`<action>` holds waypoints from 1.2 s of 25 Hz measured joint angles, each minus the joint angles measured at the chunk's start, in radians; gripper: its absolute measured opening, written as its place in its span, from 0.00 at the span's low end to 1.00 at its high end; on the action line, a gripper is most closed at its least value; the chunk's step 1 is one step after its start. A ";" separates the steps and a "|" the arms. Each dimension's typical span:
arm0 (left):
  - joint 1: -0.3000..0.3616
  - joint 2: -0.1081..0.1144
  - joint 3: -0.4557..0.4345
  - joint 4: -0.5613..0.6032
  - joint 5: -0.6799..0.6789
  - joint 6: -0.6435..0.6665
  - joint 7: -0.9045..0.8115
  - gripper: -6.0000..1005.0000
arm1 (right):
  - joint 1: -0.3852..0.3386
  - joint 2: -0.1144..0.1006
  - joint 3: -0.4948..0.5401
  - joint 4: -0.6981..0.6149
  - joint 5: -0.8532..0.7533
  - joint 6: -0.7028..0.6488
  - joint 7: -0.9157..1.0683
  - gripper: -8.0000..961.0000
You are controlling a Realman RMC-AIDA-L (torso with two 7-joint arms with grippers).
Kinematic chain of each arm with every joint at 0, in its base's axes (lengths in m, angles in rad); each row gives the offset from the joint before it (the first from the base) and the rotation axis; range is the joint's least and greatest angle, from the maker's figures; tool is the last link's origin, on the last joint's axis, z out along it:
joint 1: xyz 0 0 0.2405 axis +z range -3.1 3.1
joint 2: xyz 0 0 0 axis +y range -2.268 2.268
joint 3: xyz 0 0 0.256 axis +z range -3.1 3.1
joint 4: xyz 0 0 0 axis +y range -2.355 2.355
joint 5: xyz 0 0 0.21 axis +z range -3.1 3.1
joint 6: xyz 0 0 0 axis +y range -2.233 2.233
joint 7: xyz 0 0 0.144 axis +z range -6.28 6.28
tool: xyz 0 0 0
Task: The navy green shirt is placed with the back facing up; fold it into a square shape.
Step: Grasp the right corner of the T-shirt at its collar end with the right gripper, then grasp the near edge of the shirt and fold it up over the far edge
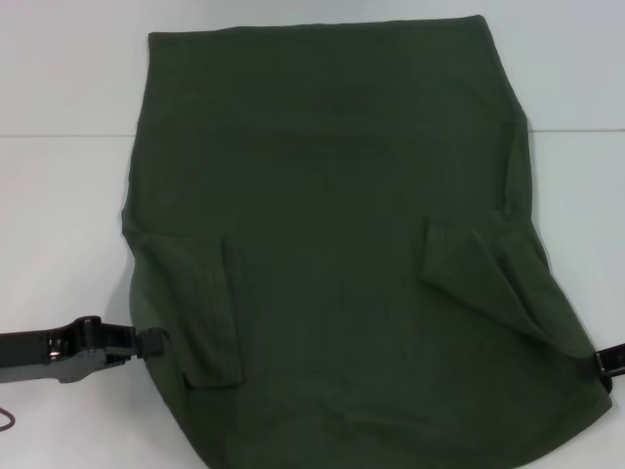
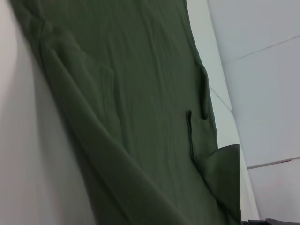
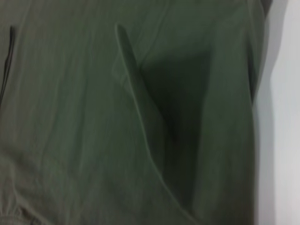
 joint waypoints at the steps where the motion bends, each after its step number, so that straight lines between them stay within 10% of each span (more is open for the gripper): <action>1: 0.000 0.000 0.000 0.000 0.000 0.000 0.000 0.04 | 0.002 0.002 -0.003 0.004 0.000 0.002 0.000 0.63; 11: 0.000 -0.003 0.000 0.000 -0.003 0.003 -0.001 0.04 | 0.031 0.023 -0.059 0.038 -0.002 0.024 0.016 0.57; 30: 0.016 0.011 0.020 0.022 0.008 0.111 0.033 0.04 | -0.034 0.012 -0.032 -0.147 -0.002 -0.157 0.031 0.05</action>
